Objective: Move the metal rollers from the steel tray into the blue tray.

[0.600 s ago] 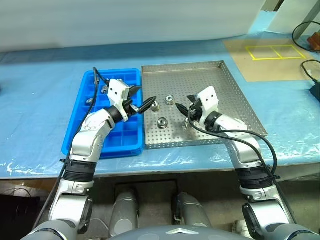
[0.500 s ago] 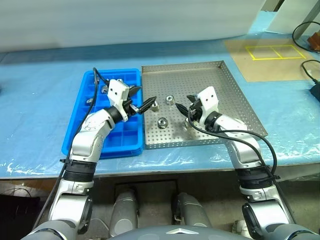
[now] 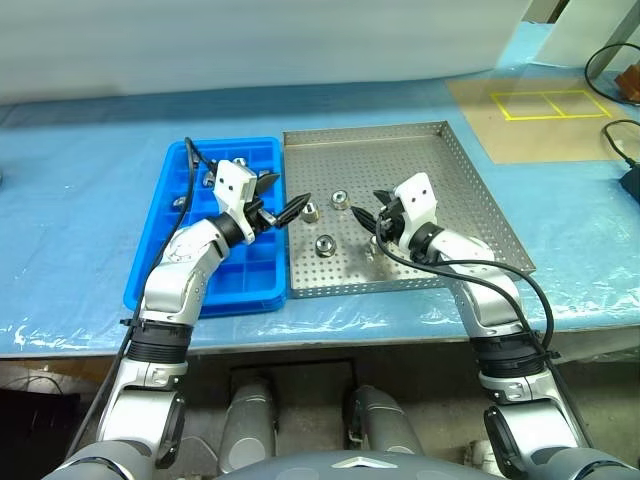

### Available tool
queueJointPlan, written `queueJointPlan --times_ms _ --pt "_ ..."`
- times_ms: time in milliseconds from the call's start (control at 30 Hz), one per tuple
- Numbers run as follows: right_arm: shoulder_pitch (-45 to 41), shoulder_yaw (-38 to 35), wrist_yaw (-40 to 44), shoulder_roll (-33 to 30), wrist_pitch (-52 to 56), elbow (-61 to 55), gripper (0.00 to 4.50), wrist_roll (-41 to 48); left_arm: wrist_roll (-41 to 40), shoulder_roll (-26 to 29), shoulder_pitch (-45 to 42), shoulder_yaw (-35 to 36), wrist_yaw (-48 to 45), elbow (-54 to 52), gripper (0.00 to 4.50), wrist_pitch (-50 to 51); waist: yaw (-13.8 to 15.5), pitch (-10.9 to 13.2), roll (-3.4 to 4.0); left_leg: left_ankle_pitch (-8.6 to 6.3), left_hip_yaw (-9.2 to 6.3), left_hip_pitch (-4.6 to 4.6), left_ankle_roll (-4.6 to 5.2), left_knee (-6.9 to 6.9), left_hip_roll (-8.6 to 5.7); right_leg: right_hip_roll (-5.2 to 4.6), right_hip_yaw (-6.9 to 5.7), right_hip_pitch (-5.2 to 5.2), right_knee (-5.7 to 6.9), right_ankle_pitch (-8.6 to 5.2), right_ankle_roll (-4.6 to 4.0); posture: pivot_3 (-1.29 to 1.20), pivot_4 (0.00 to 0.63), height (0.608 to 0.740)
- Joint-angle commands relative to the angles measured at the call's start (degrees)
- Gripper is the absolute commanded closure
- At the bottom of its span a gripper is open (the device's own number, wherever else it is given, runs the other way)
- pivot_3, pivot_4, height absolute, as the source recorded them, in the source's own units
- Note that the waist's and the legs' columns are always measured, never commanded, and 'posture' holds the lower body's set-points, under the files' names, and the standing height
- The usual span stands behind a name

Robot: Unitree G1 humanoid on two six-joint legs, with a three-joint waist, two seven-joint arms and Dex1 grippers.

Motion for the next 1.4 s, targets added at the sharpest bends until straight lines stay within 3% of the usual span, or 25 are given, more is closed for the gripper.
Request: queueJointPlan --times_ms 33,600,867,1067,1200,1400 --pt "-0.43 -0.02 -0.1 -0.36 -0.52 -2.7 1.64 0.03 -0.2 -0.15 0.29 0.34 0.49 -2.52 0.25 -0.74 0.0 0.0 0.0 0.0 0.0 0.0 0.01 0.0 0.0 0.0 0.0 0.0 0.0 0.0 0.0 -0.14 0.15 0.74" --pt "-0.41 0.03 -0.12 -0.41 -0.3 -3.09 1.64 0.03 -0.7 0.8 -0.82 0.3 -1.51 -1.7 0.25 -0.31 -0.02 0.0 0.0 -0.01 0.0 0.0 0.02 0.0 0.0 0.0 0.0 0.0 0.0 0.0 0.0 -0.16 0.15 0.74" --pt "0.39 -2.34 2.22 -3.04 0.06 -4.5 1.64 1.9 1.68 2.4 -7.2 -3.49 -7.4 1.64 0.25 -2.99 0.07 0.0 0.0 -0.01 -0.01 0.0 0.02 0.03 -0.01 0.0 0.0 0.05 0.01 0.0 0.0 -0.2 0.15 0.74" --pt "2.46 -4.63 4.12 -5.93 1.66 -8.65 1.64 4.62 4.22 2.09 -16.48 -8.44 -16.71 11.27 0.25 -7.71 -0.19 0.0 0.0 -0.01 0.0 0.04 0.02 0.09 -0.01 0.0 0.01 0.1 0.01 0.0 0.01 -0.26 0.15 0.74" --pt "7.31 -5.82 6.75 -8.4 5.8 -16.24 1.64 8.68 13.88 3.14 -24.09 -16.14 -23.2 23.76 0.25 -19.39 -0.38 0.0 0.0 -0.04 0.0 0.05 0.09 0.06 -0.01 0.01 0.01 0.09 0.01 0.0 0.01 -0.33 0.15 0.74" --pt "13.46 -6.04 6.48 -10.54 10.47 -23.94 1.64 11.23 18.55 2.44 -31.8 -20.26 -33.61 39.25 0.25 -31.43 -1.81 0.0 0.01 -0.17 0.01 0.05 0.3 0.1 -0.04 -0.01 0.01 0.21 -0.17 0.02 0.03 -0.42 0.15 0.74"
